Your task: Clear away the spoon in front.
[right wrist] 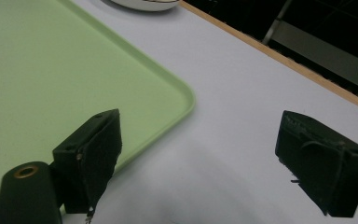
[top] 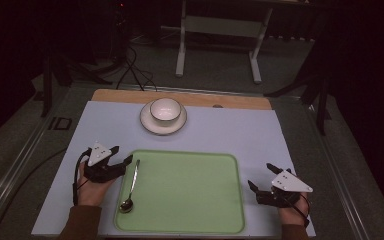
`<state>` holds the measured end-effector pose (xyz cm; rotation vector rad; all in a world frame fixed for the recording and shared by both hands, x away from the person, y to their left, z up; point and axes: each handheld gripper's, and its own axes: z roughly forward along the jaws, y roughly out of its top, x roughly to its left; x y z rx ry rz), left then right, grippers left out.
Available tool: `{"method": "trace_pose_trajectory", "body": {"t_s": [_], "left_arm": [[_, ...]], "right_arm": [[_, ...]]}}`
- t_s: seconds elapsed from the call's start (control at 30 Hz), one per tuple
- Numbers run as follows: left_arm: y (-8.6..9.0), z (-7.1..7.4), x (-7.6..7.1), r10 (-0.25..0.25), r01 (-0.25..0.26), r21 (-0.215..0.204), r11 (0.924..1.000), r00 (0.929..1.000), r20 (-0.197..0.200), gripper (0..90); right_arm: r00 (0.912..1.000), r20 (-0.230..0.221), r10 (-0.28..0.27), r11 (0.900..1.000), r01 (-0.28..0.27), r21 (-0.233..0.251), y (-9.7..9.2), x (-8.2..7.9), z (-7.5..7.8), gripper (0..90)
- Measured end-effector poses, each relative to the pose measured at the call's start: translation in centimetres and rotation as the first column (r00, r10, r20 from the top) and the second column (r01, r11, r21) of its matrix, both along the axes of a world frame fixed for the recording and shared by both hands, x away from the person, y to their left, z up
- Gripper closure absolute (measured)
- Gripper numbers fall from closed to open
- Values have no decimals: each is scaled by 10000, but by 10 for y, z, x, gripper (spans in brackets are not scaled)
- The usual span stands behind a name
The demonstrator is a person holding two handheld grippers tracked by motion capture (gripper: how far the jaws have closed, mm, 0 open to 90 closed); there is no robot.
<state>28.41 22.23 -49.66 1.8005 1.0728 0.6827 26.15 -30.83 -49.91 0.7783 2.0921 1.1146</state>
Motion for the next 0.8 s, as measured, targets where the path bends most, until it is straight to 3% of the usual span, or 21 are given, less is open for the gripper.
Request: {"method": "trace_pose_trajectory", "body": {"t_s": [0.3, 0.57, 0.6, 0.8], "left_arm": [[5, 9, -9, 205, -217, 175, 9996, 9976, 660, 391], [18, 13, -14, 687, -678, -120, 9976, 9929, 970, 389], [24, 15, -17, 937, -908, -290, 9954, 9886, 1180, 389], [37, 17, -22, 1391, -1311, -614, 9895, 9783, 1534, 384]], "right_arm": [[10000, 30, -72, 9995, 71, 311, -4, 0, 1, 141], [9998, 84, -196, 9976, 190, 665, -10, 0, 3, 141], [9997, 90, -231, 9965, 223, 806, -11, 0, 3, 141], [9995, 110, -301, 9948, 289, 979, -14, 0, 3, 141]]}}
